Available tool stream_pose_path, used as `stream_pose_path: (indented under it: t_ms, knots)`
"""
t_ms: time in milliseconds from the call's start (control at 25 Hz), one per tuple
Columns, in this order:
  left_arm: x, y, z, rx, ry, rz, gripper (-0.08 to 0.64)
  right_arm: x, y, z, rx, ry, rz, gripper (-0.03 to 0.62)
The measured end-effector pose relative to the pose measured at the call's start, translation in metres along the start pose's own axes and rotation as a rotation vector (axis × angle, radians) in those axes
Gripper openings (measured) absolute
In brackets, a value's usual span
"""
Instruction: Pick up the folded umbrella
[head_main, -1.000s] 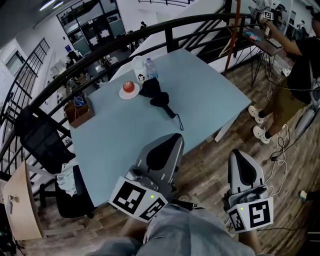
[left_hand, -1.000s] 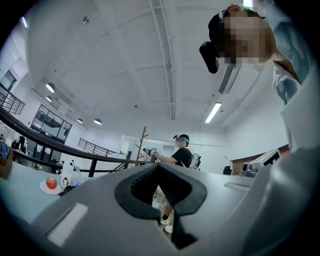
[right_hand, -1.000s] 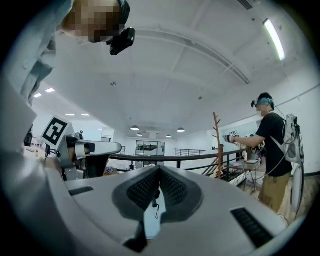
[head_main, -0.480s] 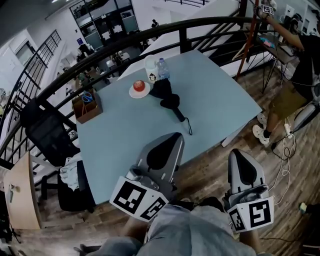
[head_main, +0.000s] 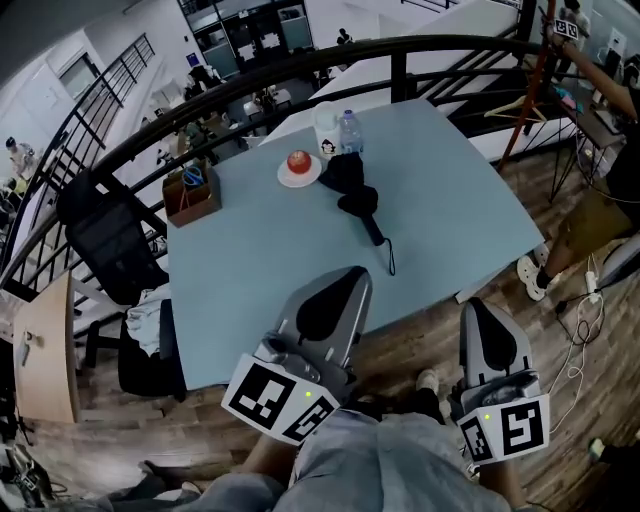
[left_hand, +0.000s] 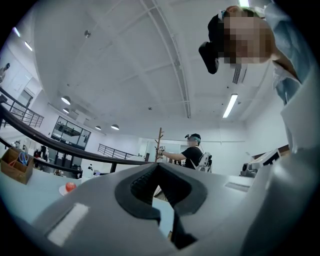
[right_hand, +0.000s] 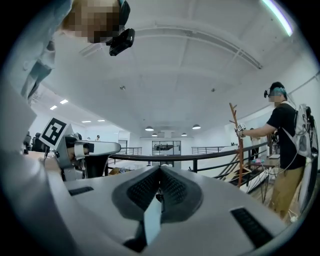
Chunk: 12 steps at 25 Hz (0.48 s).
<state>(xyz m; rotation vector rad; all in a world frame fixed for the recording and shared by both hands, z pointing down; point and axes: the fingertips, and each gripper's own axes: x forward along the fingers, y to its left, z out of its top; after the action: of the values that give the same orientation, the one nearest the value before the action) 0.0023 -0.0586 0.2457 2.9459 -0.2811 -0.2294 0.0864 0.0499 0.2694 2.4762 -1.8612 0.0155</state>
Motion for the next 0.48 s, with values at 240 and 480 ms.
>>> stream_pose_path:
  t_ms: [240,480]
  knots:
    - [0.025,-0.005,0.005,0.012,-0.01,0.084,0.005,0.016,-0.03,0.007,0.003,-0.001,0.09,-0.002]
    - [0.048,-0.016,0.003,0.037,-0.023,0.201,0.005,0.035,-0.062,0.009,0.003,-0.005,0.219,-0.002]
